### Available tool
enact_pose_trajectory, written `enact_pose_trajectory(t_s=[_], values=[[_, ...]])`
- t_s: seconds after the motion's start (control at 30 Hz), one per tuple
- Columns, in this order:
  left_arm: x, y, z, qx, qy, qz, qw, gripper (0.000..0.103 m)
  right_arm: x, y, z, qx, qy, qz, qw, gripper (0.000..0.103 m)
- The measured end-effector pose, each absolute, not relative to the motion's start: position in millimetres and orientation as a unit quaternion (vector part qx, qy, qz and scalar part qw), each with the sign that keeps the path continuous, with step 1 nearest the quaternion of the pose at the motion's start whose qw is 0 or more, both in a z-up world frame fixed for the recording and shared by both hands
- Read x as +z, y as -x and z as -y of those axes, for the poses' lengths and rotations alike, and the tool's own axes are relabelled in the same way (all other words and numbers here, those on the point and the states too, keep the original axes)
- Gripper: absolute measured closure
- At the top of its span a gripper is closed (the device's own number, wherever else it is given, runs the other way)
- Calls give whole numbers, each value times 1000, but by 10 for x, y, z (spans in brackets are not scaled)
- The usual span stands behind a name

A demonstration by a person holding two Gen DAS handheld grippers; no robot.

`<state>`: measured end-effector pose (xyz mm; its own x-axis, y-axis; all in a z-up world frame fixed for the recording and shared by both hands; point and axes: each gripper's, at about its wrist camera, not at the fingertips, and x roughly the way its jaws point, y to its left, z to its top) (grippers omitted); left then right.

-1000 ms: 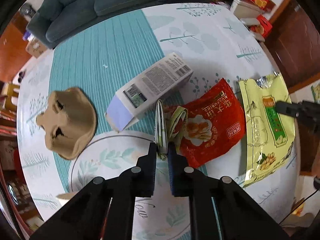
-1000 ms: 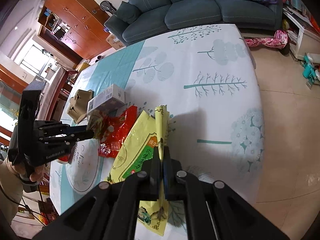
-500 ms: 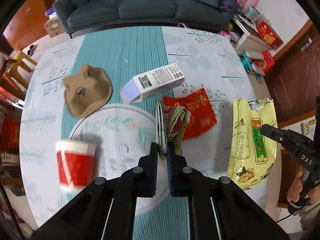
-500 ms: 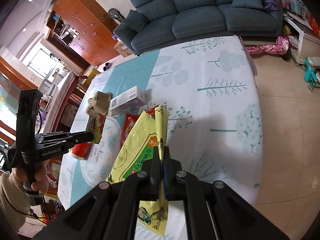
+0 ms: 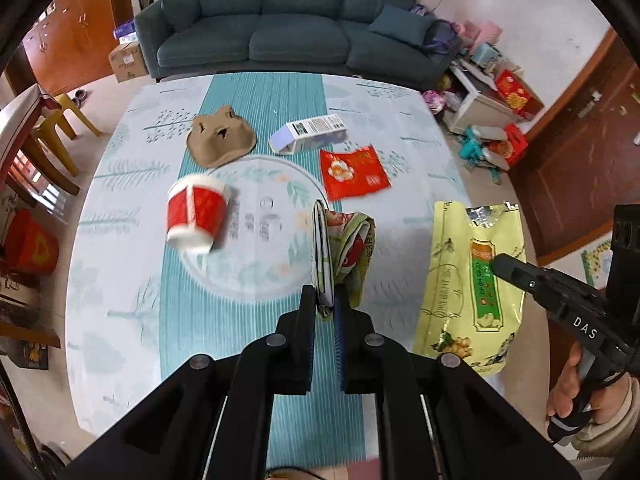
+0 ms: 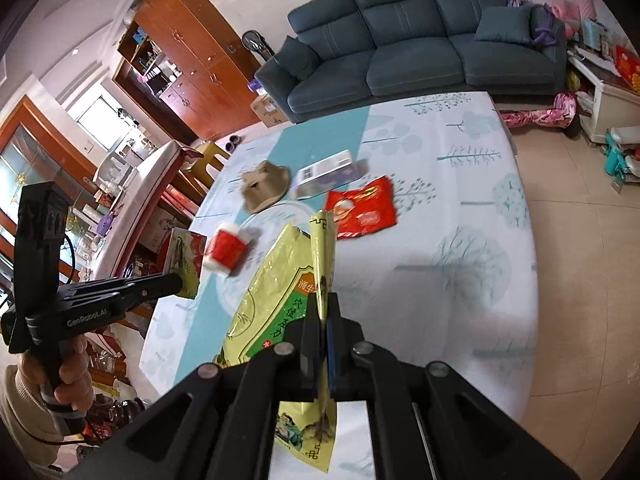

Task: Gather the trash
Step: 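Lift both held bags off the table and carry them toward the bin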

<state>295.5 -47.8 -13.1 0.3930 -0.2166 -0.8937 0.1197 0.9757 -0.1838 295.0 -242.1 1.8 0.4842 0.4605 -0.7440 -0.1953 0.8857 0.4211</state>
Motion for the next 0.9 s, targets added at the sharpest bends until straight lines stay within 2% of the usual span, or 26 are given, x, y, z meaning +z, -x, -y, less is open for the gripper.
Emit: enact_pose_trajectory(t_s=[0.43,0.73,0.9], values=[[-38,-1101,-104,-198,30,-530,824,97,348,-793,1503,96,-146,-411,895,101],[-276,-242,-254,-217,16,-559,800,97,209,191,1078,64,-126,-437,888,101],[-586,-14,-203,-214,20,-583,784,97,-80,475,994,55,-117,-469,874,101]])
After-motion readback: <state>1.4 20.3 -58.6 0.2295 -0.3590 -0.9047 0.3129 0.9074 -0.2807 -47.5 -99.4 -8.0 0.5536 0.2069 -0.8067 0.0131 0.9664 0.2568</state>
